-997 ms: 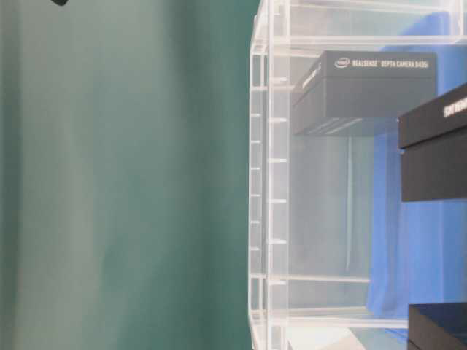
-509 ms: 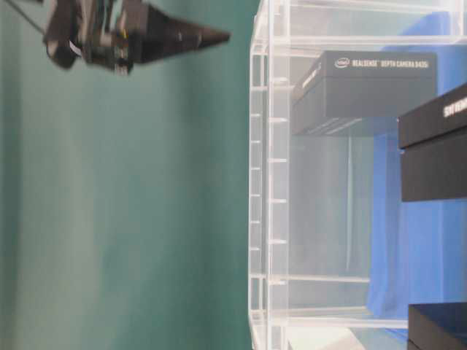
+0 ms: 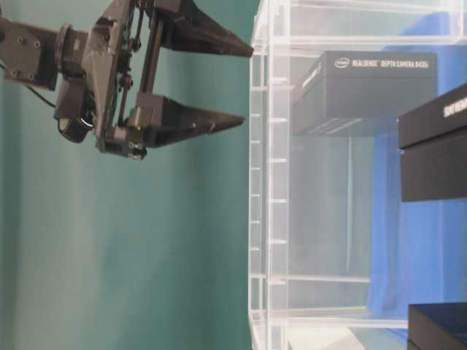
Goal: Take out the box from the case.
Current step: 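Move the open right gripper over the right box pair in the case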
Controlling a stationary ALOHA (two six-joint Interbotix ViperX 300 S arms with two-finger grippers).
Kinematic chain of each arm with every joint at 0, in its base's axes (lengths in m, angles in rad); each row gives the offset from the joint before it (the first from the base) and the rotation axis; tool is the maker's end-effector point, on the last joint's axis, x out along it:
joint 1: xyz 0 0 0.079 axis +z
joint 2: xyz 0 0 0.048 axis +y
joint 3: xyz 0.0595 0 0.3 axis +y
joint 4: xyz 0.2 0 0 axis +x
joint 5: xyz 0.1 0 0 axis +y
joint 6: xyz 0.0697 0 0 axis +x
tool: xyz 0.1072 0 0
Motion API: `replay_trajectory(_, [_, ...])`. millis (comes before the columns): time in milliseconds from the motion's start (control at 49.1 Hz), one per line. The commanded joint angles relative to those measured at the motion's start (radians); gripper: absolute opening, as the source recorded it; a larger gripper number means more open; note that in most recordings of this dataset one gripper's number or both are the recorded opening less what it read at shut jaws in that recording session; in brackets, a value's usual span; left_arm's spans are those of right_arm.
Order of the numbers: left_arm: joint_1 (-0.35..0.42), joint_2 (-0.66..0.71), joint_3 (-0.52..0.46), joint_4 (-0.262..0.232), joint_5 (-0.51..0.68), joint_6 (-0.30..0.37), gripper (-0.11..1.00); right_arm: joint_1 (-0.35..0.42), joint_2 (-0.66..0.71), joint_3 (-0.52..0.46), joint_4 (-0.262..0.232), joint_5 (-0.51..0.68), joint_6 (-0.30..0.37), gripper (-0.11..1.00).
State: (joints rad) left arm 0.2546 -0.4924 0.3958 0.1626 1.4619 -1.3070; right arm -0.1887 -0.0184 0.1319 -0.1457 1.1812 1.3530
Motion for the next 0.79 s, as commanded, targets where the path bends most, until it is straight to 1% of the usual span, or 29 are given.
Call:
replay_trajectory(0, [0.0, -0.009, -0.011, 0.002, -0.008, 0.003, 0.97, 0.005, -0.006, -0.031, -0.003, -0.006, 0.005, 0.91])
replay_trajectory(244, [0.0, -0.011, -0.009, 0.002, -0.034, 0.026, 0.97, 0.006, 0.002, -0.043, -0.006, -0.006, 0.031, 0.91])
replay_trajectory(366, [0.0, -0.011, -0.011, 0.0, -0.035, 0.031, 0.97, 0.006, 0.006, -0.046, -0.015, -0.006, 0.031, 0.91])
replay_trajectory(773, [0.0, -0.012, -0.008, 0.0, -0.035, 0.032, 0.97, 0.006, 0.028, -0.054, -0.015, -0.015, 0.032, 0.91])
